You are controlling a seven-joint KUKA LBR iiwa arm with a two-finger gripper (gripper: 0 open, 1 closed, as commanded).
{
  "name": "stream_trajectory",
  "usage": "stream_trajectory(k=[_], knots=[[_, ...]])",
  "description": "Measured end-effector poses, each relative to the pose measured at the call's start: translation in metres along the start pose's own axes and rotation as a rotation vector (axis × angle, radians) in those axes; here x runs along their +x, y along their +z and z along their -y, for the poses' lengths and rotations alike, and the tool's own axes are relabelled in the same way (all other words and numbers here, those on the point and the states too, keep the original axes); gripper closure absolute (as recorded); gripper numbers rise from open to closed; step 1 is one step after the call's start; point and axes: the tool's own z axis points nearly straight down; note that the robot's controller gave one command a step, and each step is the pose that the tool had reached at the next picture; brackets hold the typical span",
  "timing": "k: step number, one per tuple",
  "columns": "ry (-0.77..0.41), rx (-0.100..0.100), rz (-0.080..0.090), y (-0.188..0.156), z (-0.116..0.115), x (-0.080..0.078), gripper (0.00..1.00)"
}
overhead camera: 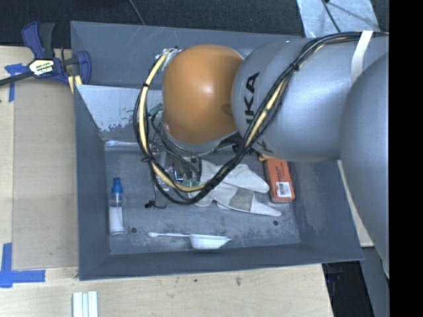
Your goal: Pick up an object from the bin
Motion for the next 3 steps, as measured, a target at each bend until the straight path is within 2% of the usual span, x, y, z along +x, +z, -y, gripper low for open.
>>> stream_trajectory(k=[1, 2, 3], knots=[[-0.065, -0.003, 0.003, 0.020, 0.028, -0.024, 0.00], [-0.152, 0.001, 0.002, 0.059, 0.073, -0.046, 0.00], [-0.135, 0.001, 0.002, 0.098, 0.093, -0.046, 0.00]])
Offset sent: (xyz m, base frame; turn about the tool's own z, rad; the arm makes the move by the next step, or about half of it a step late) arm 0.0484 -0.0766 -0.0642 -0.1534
